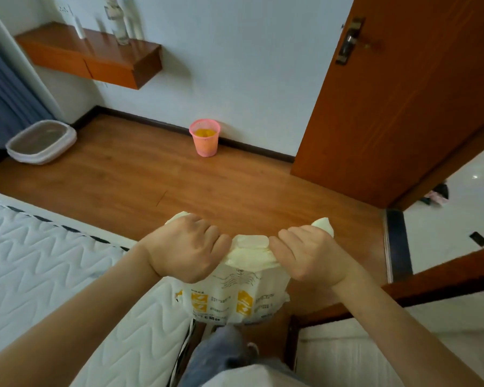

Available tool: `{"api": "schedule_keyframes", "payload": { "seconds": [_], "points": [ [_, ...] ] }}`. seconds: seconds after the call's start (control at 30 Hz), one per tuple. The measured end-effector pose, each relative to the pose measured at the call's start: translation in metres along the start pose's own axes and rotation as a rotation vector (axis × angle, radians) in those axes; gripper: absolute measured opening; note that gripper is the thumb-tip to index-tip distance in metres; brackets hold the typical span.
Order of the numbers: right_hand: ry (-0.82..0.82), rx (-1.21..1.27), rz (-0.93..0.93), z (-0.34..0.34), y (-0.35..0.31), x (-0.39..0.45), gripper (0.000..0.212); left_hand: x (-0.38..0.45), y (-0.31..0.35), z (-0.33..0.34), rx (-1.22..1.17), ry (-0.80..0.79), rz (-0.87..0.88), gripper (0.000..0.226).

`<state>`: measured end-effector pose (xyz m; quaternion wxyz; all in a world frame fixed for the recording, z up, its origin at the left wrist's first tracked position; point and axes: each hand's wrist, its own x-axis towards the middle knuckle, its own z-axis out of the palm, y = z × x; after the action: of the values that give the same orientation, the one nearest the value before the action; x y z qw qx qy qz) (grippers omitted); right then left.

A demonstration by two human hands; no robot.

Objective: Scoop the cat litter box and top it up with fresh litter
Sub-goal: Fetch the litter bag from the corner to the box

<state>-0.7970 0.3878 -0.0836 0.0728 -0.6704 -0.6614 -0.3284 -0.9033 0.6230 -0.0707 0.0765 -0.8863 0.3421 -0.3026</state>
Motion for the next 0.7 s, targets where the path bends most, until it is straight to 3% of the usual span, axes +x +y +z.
{"api": "schedule_keyframes", "payload": {
  "seconds": [0.27,0.7],
  "points": [
    [0.01,0.022,0.018,0.095,0.119,0.016,0.014,0.036,-0.092,0.09,-0.018,-0.04,-0.073,0.029],
    [-0.071,0.171,-0.271,0.248,0.295,0.112,0.011,0.044,-0.271,0.191,-0.031,-0.123,-0.216,0.03]
  ]
}}
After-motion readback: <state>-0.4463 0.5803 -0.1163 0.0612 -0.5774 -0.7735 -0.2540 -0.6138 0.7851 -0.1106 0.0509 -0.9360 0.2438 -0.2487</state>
